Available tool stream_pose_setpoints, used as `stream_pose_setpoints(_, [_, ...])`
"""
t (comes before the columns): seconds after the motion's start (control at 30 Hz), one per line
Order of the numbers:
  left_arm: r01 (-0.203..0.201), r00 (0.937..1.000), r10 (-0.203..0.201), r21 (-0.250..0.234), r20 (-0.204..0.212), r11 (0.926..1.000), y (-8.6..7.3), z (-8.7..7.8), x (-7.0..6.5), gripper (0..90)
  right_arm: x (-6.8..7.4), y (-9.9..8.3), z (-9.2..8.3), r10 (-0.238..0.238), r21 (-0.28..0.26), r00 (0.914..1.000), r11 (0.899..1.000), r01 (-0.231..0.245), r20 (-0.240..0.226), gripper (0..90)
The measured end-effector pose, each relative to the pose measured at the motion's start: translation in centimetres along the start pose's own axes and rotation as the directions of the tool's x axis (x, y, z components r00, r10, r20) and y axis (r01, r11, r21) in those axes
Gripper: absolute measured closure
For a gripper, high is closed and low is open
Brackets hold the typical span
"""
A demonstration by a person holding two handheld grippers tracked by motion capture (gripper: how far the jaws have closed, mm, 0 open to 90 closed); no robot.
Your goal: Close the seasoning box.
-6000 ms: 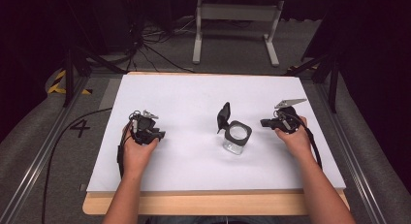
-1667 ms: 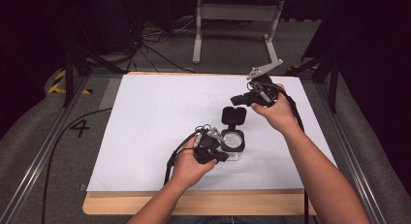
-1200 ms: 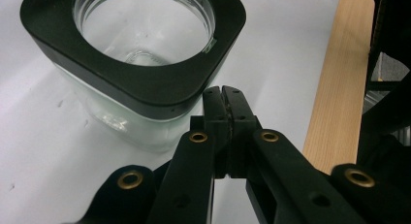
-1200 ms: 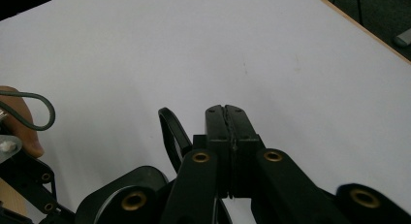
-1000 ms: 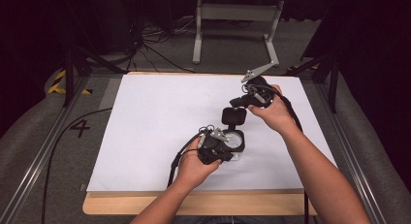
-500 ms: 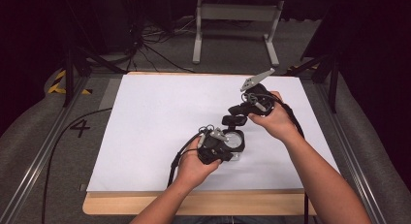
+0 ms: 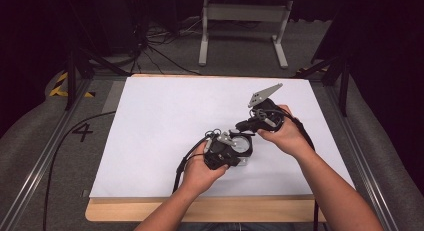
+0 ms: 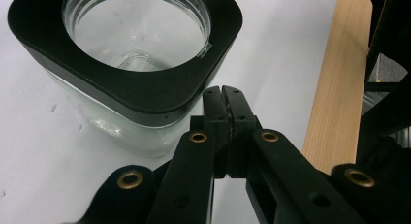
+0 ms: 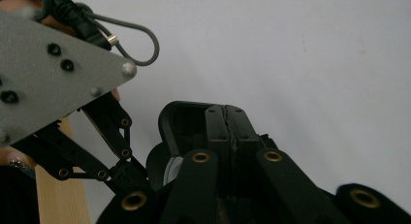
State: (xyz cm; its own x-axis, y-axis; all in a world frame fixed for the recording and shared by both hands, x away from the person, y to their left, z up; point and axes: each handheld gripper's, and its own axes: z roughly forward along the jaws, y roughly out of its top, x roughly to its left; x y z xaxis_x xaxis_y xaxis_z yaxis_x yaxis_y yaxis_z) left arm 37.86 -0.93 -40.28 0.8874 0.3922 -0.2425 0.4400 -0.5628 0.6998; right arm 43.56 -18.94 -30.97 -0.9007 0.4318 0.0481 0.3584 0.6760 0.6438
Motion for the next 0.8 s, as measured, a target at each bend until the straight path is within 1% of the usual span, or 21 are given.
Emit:
stream_pose_setpoints(0.07, [0.001, 1.0, -0.001, 0.001, -0.004, 1.0, 0.0, 0.0, 0.0, 90.0, 0.1, -0.3, 0.2, -0.002, 0.001, 0.9999, 1.0, 0.002, -0.014, 90.0])
stream_pose_setpoints(0.27, [-0.006, 0.9999, 0.006, 0.005, -0.008, 1.0, 0.0, -0.1, 0.0, 90.0, 0.5, -1.1, 1.0, -0.001, 0.023, 0.9995, 1.0, 0.002, -0.032, 90.0])
stream_pose_setpoints(0.3, [-0.007, 0.9999, 0.007, 0.007, -0.008, 1.0, 0.0, -0.1, 0.0, 90.0, 0.6, -1.2, 1.2, -0.001, 0.032, 0.9996, 1.0, 0.002, -0.03, 90.0])
stream_pose_setpoints(0.33, [-0.005, 1.0, 0.005, 0.011, -0.007, 0.9999, 0.0, 0.0, 0.0, 90.0, 0.6, -1.3, 1.3, 0.002, 0.033, 0.9992, 0.999, -0.001, -0.039, 90.0])
stream_pose_setpoints(0.37, [0.003, 1.0, -0.003, 0.001, -0.006, 1.0, 0.0, 0.0, 0.0, 90.0, 0.7, -1.4, 1.4, 0.003, 0.036, 0.9991, 0.999, -0.001, -0.042, 90.0])
stream_pose_setpoints(0.57, [-0.003, 1.0, 0.003, 0.008, -0.009, 1.0, 0.0, 0.0, -0.1, 90.0, 0.7, -2.0, 2.3, 0.004, 0.073, 0.9992, 0.997, -0.001, -0.04, 90.0])
stream_pose_setpoints(0.63, [-0.001, 1.0, 0.001, 0.007, -0.009, 1.0, 0.0, 0.0, -0.1, 90.0, 0.6, -2.1, 2.4, 0.006, 0.062, 0.9991, 0.998, -0.003, -0.043, 90.0])
stream_pose_setpoints(0.8, [-0.001, 0.9999, 0.001, 0.01, -0.013, 0.9999, -0.1, -0.1, -0.1, 90.0, 0.6, -2.1, 2.4, 0.004, 0.063, 0.999, 0.998, -0.002, -0.044, 90.0])
